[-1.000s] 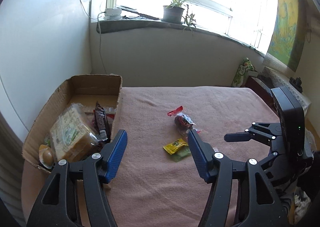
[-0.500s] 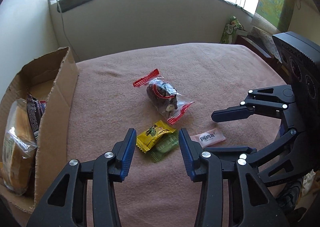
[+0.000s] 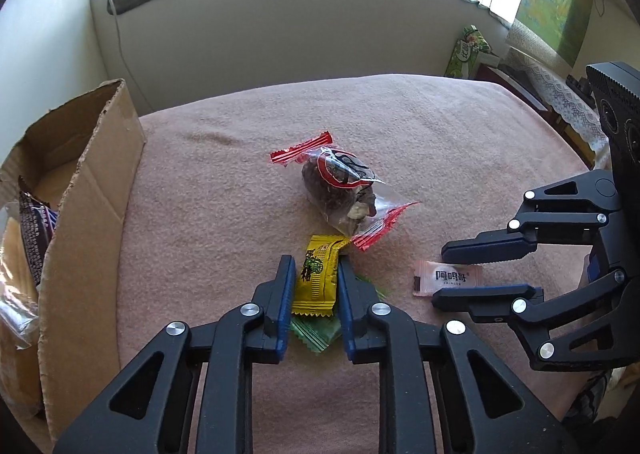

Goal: Organize snacks
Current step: 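Grasp the yellow pack with the left tool while the right tool grasps the pink-wrapped bar, then carry the yellow pack and pink-wrapped bar over the box with both tools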

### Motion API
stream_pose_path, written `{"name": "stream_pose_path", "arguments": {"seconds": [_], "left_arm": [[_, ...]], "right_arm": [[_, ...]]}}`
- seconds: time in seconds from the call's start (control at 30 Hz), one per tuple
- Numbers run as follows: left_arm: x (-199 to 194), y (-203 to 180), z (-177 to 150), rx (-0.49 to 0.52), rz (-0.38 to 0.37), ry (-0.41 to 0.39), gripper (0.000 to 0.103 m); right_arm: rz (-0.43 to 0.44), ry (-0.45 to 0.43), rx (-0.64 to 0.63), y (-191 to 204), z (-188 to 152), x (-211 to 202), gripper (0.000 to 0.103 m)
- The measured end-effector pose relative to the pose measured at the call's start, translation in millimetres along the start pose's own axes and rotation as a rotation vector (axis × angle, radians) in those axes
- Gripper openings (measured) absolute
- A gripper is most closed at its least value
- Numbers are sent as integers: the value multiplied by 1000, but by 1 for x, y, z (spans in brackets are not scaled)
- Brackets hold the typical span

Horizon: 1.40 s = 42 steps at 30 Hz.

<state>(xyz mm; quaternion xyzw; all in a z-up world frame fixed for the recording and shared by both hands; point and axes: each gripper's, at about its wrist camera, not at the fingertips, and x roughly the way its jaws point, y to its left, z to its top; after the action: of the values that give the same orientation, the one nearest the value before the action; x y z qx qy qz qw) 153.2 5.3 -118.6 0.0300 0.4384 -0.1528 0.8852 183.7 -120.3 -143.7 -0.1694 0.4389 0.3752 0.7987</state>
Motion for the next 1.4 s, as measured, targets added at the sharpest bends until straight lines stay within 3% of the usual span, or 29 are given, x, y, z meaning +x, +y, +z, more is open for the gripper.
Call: {"name": "stream_pose_path", "arguments": {"seconds": [0.03,0.37,0.7,1.07,1.4], "left_arm": [[0,2,0,-6,-1,0,10],[-11,4,-3,-35,-18,-24,10],[-46,10,2,-60,-14,-105,10],[-88,49,2,-130,45,-205,10],[-114,101,-11,-212,134,-257,10]], "right_arm": [[-2,0,1,0,-1,-1,21],[-13,-13,20,2,-3,-7,20],[-16,-74,42,7,10,-33,20],[22,-158,11,36,72,-37,20],[83,-195,-28,72,136,-11,20]]}}
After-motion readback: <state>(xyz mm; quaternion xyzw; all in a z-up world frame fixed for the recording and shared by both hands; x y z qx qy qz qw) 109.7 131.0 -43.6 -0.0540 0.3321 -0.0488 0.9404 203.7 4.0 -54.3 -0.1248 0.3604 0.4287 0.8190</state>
